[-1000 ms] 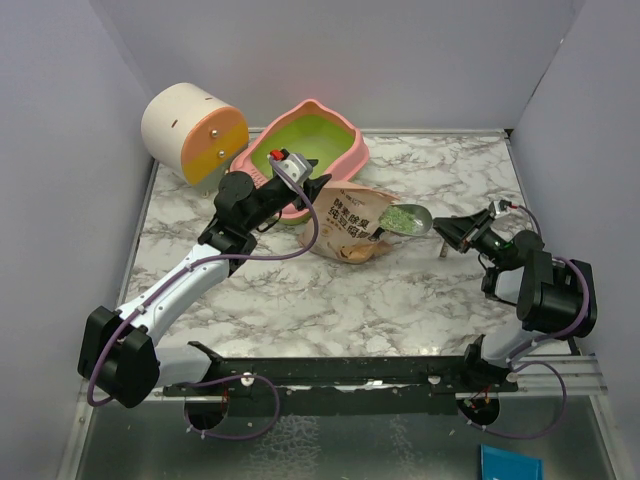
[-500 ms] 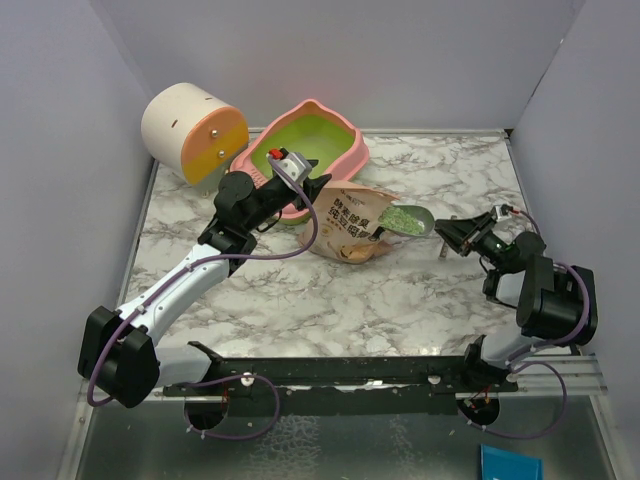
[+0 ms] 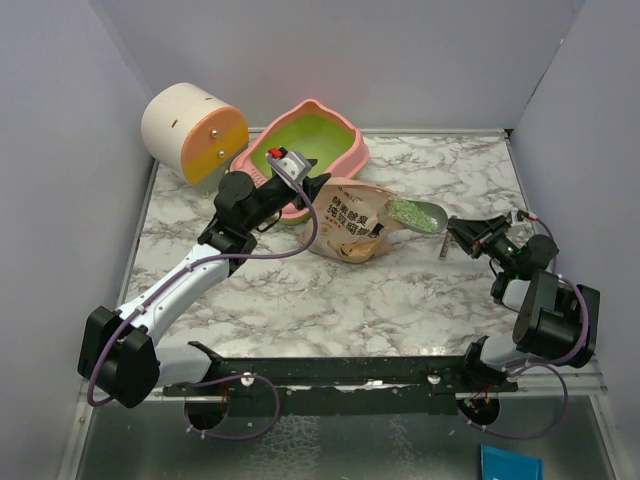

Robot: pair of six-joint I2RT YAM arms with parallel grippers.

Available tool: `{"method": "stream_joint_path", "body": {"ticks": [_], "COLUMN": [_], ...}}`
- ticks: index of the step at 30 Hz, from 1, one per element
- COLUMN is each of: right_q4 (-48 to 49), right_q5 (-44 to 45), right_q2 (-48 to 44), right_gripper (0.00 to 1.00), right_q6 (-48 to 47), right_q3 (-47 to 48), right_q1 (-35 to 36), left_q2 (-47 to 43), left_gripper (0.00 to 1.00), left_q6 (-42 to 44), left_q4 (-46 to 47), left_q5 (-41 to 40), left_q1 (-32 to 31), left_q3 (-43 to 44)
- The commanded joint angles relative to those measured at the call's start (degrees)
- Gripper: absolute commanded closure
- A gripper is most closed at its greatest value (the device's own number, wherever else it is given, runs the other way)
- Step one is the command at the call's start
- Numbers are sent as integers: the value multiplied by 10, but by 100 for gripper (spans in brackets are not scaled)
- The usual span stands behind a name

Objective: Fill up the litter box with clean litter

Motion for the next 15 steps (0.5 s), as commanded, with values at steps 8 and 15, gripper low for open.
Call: {"method": "stream_joint_path", "body": {"ticks": [8, 15], "right_q4": [-6, -80], "right_q5": [7, 34], "right_q2": [-3, 3], "right_gripper": [99, 99], "right_q6": [3, -23], "right_q3": [55, 138], "right_q1": [-14, -14], "left_q2": [-8, -15], "left_gripper": [57, 58], "left_q6": [-12, -10], "left_q4": [15, 15], "left_q5": [-19, -22], "left_q1": [5, 6], "left_q3": [-2, -3]}}
